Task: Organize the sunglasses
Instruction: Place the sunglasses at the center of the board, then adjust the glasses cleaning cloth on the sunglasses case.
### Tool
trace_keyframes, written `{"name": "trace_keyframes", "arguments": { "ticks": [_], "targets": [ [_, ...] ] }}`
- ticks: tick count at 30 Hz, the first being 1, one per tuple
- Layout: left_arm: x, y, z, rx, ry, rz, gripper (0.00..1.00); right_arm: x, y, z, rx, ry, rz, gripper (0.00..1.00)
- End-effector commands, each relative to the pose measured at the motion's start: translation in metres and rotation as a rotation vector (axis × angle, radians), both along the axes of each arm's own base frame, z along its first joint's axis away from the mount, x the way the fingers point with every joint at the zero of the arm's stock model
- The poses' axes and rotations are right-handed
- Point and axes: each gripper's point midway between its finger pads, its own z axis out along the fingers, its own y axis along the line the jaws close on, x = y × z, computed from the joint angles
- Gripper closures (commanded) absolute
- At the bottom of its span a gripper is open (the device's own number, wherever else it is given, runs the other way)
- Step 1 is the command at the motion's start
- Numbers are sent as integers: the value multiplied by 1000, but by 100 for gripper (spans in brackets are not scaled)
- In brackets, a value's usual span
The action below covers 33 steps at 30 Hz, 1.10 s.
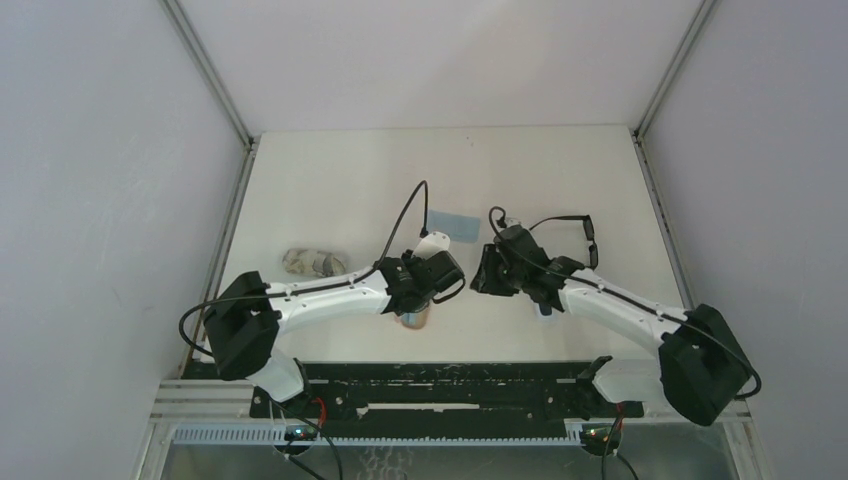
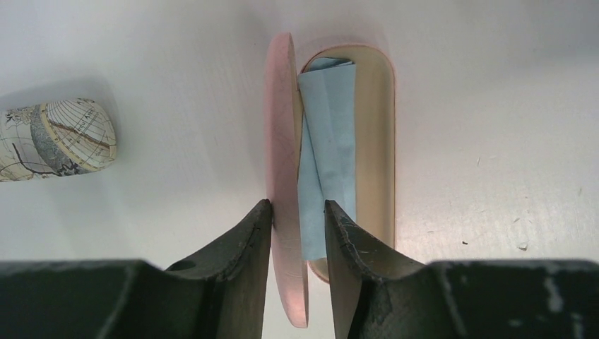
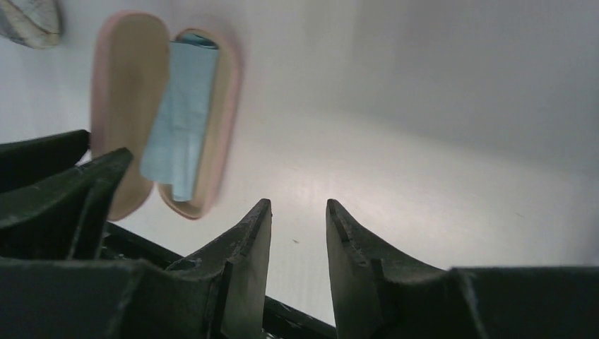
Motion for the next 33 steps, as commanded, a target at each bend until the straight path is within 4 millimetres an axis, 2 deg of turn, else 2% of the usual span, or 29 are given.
{"name": "trace_keyframes", "arguments": {
  "ticks": [1, 7, 13, 29, 33],
  "targets": [
    [-5, -2, 3, -56, -1, 2, 63, 10, 59, 13, 234, -12, 49, 67],
    [-8, 0, 3, -67, 0, 5, 63, 8, 110, 8, 420, 13, 115, 75],
    [-10, 2, -1, -65, 10, 5, 65, 6, 139, 6, 534, 48, 164, 78],
    [-10, 2, 0, -65, 7, 5, 65, 6, 162, -16, 447, 72, 225, 72],
    [-9, 2, 1, -65, 6, 3, 65, 10, 160, -24, 381, 66, 214, 72]
  ]
}}
